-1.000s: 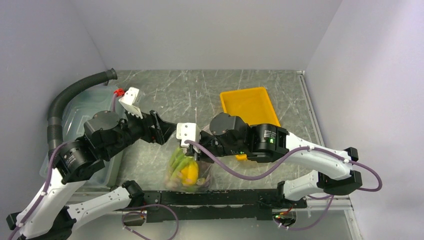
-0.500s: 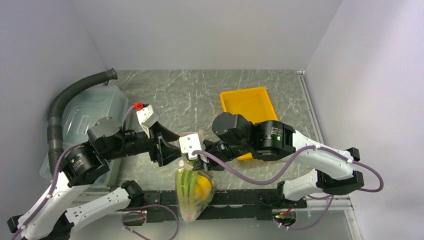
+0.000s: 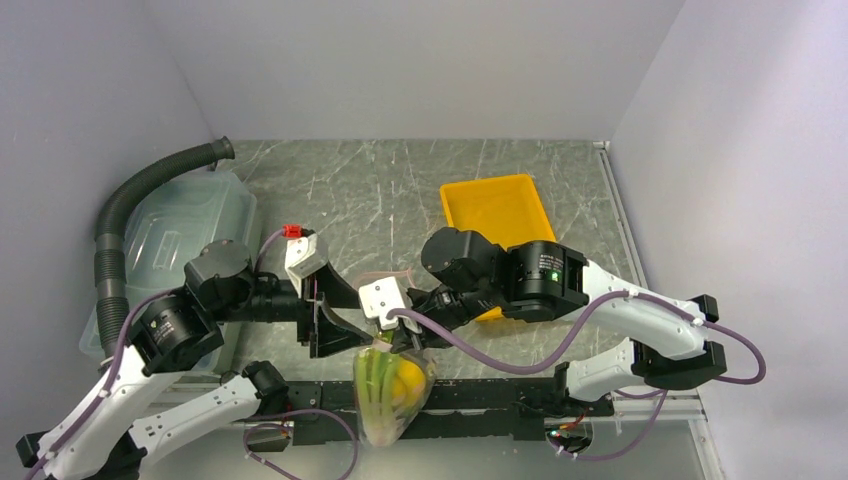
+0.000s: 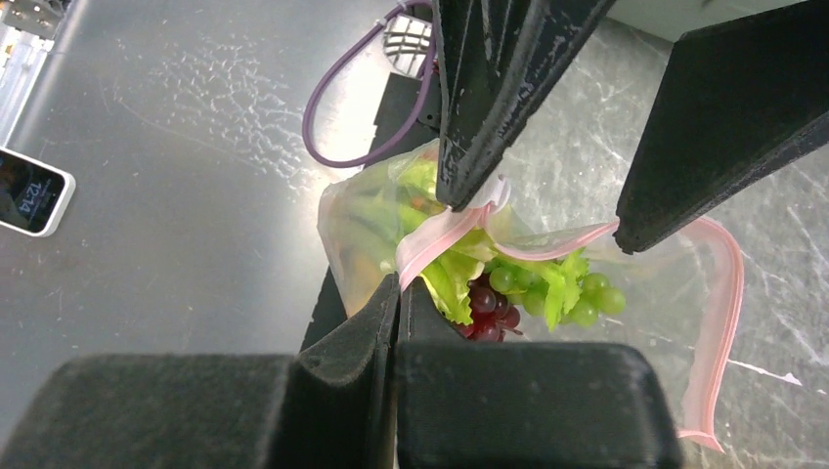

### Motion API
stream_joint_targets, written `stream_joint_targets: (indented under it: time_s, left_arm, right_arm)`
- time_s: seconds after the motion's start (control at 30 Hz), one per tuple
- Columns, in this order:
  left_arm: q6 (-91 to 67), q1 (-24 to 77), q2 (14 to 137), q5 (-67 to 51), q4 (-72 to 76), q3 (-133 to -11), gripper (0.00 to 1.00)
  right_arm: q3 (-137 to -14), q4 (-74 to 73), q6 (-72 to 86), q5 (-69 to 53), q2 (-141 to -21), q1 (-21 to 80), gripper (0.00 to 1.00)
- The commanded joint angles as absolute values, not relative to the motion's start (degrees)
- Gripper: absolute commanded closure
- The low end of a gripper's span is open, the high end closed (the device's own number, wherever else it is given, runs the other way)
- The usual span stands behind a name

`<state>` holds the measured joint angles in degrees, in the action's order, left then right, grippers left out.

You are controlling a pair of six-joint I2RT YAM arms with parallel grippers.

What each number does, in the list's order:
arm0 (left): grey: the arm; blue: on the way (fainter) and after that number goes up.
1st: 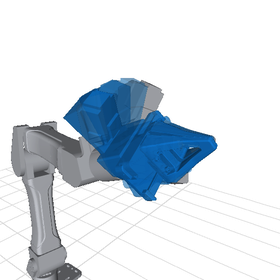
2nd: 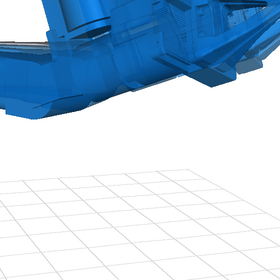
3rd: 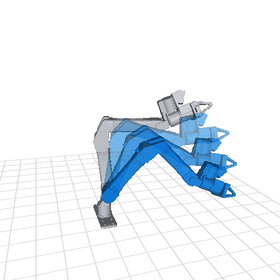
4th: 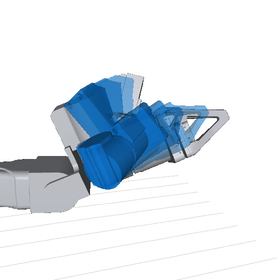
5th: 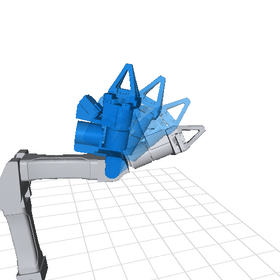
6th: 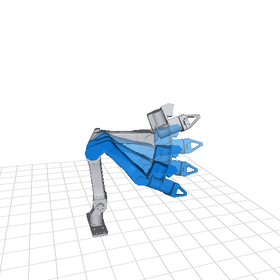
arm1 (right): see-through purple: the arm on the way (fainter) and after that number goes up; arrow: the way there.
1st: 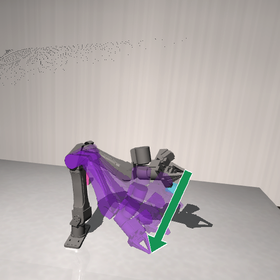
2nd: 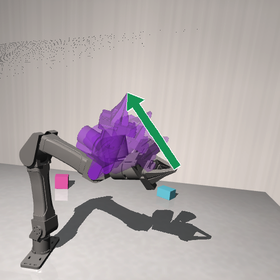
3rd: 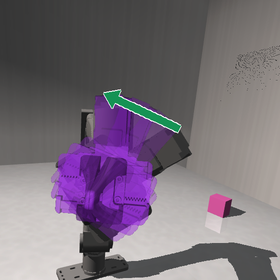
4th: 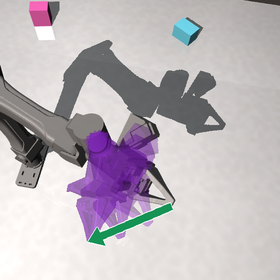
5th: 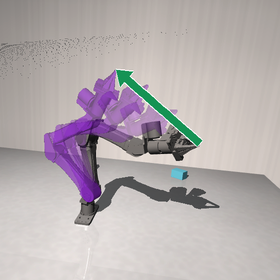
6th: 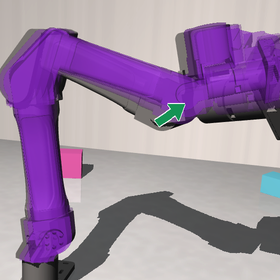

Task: Place the food in the zip-top bag and seal the zipper
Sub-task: Adjust the zipper food storage bag at the center of the board.

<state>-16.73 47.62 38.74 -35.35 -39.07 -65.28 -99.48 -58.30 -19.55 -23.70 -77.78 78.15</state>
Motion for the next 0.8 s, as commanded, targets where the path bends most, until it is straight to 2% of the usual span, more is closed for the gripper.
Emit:
stream_joint_targets:
  time_s: [0.0, 0.17, 0.33, 0.57, 0.67, 0.77]
  left_arm:
    - [-15.03, 47.78, 38.38, -41.03, -37.6, -63.82, 0.24]
    - [-14.04, 47.78, 39.38, -41.52, -39.87, -63.82, 0.24]
    - [-14.21, 47.8, 39.58, -41.76, -41.22, -63.54, 0.3]
    - [-14.63, 47.74, 39.15, -45.73, -39.44, -61.36, 0.33]
    - [-14.04, 47.81, 39.81, -45.53, -41.51, -61.82, 0.4]
    - [-14.07, 47.79, 39.73, -46.23, -41.44, -61.79, 0.55]
  right_arm:
    - [-98.26, -54.41, -20.5, -26.1, -74.6, 78.31, 1.0]
    - [-96.64, -53.67, -20.0, -25.76, -73.7, 78.31, 1.0]
    - [-95.14, -52.83, -19.52, -24.68, -72.96, 78.26, 1.0]
    - [-92.74, -50.8, -18.88, -23.93, -72.0, 78.26, 1.0]
    - [-91.77, -50.26, -18.43, -22.99, -71.48, 78.31, 1.0]
    - [-90.72, -49.62, -17.97, -22.35, -70.87, 78.31, 1.0]
